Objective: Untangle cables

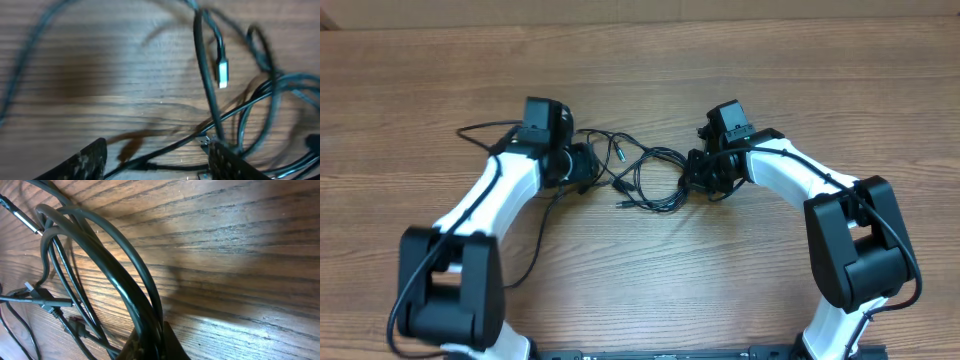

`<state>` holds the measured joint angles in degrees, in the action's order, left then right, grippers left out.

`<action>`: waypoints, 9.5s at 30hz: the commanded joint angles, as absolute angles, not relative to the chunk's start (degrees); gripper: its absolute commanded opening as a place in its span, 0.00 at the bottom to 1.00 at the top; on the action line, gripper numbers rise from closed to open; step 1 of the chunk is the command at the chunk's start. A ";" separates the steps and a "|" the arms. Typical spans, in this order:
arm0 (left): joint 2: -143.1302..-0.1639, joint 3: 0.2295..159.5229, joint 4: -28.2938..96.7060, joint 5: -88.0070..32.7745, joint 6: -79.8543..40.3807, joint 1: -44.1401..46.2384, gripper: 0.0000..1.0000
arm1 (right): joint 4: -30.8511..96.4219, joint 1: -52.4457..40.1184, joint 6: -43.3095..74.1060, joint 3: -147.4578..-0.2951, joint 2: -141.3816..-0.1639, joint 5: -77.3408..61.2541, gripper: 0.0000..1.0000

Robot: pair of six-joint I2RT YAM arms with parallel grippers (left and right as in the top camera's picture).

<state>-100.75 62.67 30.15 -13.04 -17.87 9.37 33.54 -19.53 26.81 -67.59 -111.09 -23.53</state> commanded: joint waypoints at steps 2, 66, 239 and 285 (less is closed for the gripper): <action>-103.94 63.57 28.56 -18.81 -10.79 11.73 0.69 | 33.30 -19.51 26.76 -67.44 -111.39 -23.05 0.04; -91.85 68.38 34.89 10.94 -14.59 21.65 0.04 | 33.06 -19.51 26.55 -67.44 -111.39 -23.03 0.04; -99.04 69.21 42.63 -19.64 -7.73 24.84 0.62 | 39.75 -10.00 23.79 -67.48 -108.12 -23.03 0.89; -100.01 73.97 48.88 -31.75 8.91 12.69 0.15 | 37.56 -7.90 22.02 -64.31 -108.14 -42.39 0.93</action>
<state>-100.51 73.56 48.88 -36.12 9.56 12.25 37.98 -6.48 22.44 -64.69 -108.05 -39.86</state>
